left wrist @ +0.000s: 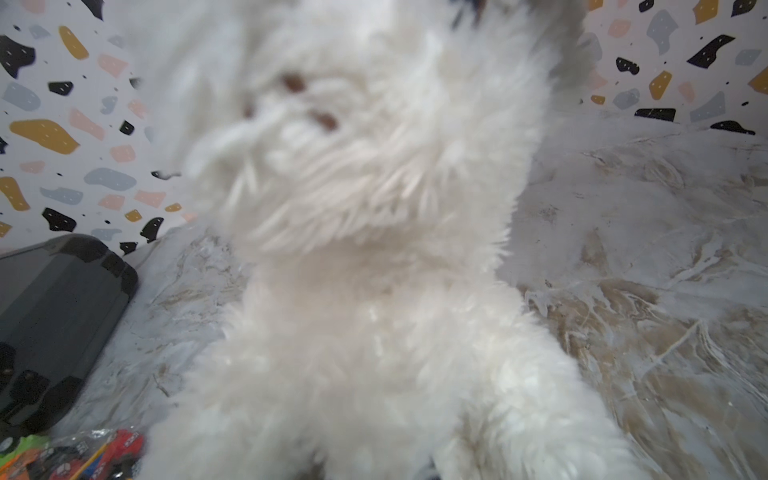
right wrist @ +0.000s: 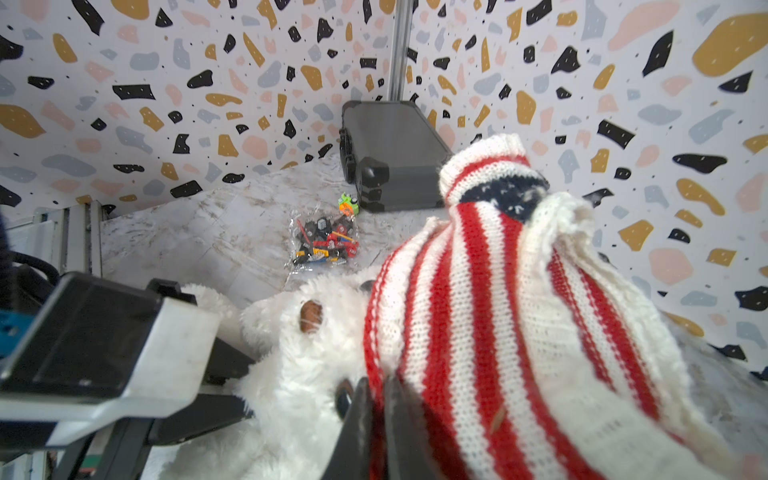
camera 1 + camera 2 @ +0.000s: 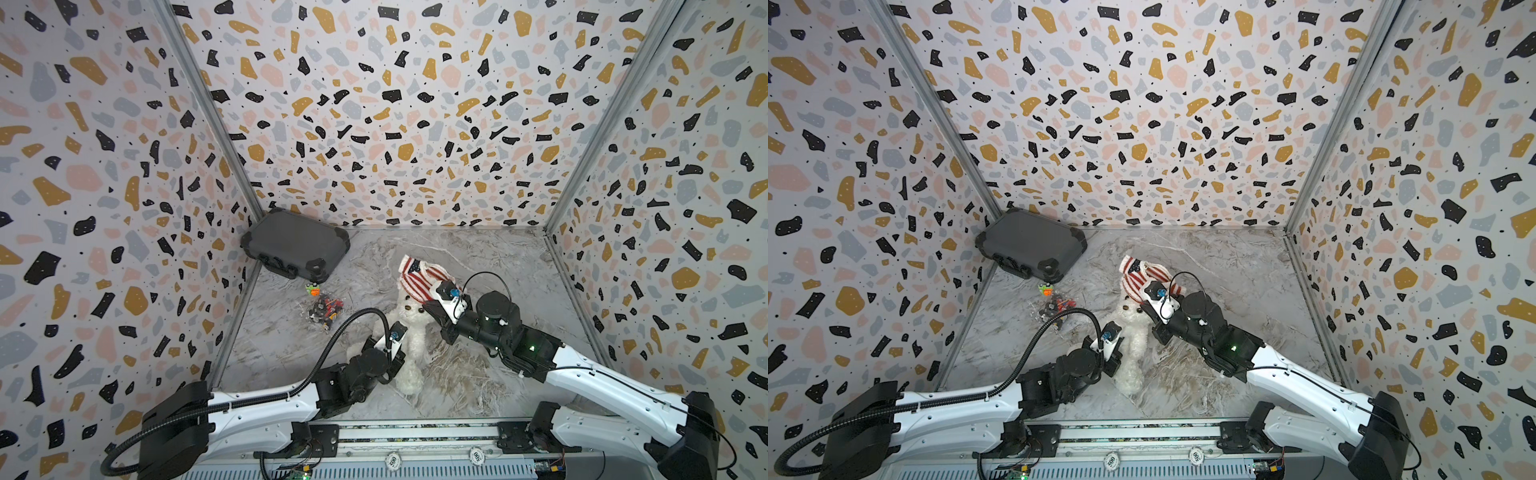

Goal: Dress the teddy bear
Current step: 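Pull the garment opening over the bear's head while the left gripper lifts the bear upright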

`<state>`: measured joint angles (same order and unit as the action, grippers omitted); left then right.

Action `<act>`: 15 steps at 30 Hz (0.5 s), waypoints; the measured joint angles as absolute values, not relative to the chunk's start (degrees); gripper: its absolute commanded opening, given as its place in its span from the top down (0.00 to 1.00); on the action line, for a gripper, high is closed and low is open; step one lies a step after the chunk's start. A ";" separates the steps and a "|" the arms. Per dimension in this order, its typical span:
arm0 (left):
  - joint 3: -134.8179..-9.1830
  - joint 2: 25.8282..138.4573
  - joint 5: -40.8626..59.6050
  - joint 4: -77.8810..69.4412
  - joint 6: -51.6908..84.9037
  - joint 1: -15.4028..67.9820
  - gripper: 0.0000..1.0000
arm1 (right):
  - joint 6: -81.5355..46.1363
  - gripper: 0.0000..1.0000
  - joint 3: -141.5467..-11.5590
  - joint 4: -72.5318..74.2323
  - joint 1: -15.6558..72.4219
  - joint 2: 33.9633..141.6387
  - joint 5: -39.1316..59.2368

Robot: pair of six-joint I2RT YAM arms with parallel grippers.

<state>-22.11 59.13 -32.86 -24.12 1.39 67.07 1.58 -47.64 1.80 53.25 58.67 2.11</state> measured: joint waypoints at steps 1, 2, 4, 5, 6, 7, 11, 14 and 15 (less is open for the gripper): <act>-22.11 59.13 -33.85 -25.10 0.34 67.64 1.00 | 1.87 0.87 -48.64 1.06 53.49 58.67 1.83; -22.11 59.09 -34.63 -25.91 -0.71 68.14 1.00 | 2.07 0.87 -49.50 0.43 53.69 58.67 1.69; -22.11 58.76 -36.25 -27.46 -2.81 69.23 1.00 | 2.68 0.85 -51.24 -0.89 54.22 58.63 1.61; -22.11 58.54 -36.95 -28.16 -3.75 69.60 1.00 | 2.83 0.85 -51.88 -1.41 54.48 58.59 1.54; -22.11 58.30 -37.82 -29.02 -4.62 69.93 1.00 | 2.98 0.84 -52.51 -1.96 54.78 58.50 1.41; -21.98 58.04 -38.70 -30.02 -5.58 70.00 1.00 | 3.16 0.84 -53.04 -2.42 55.13 58.33 1.19; -20.88 57.63 -41.56 -33.67 -8.38 70.19 1.00 | 3.57 0.82 -53.80 -3.75 56.47 57.14 0.30; -20.14 57.45 -42.85 -35.79 -9.85 70.22 1.00 | 3.51 0.76 -53.80 -5.23 57.58 56.14 -0.30; -19.73 57.28 -43.16 -36.38 -10.24 70.22 1.00 | 3.44 0.74 -53.80 -5.82 58.15 55.70 -0.54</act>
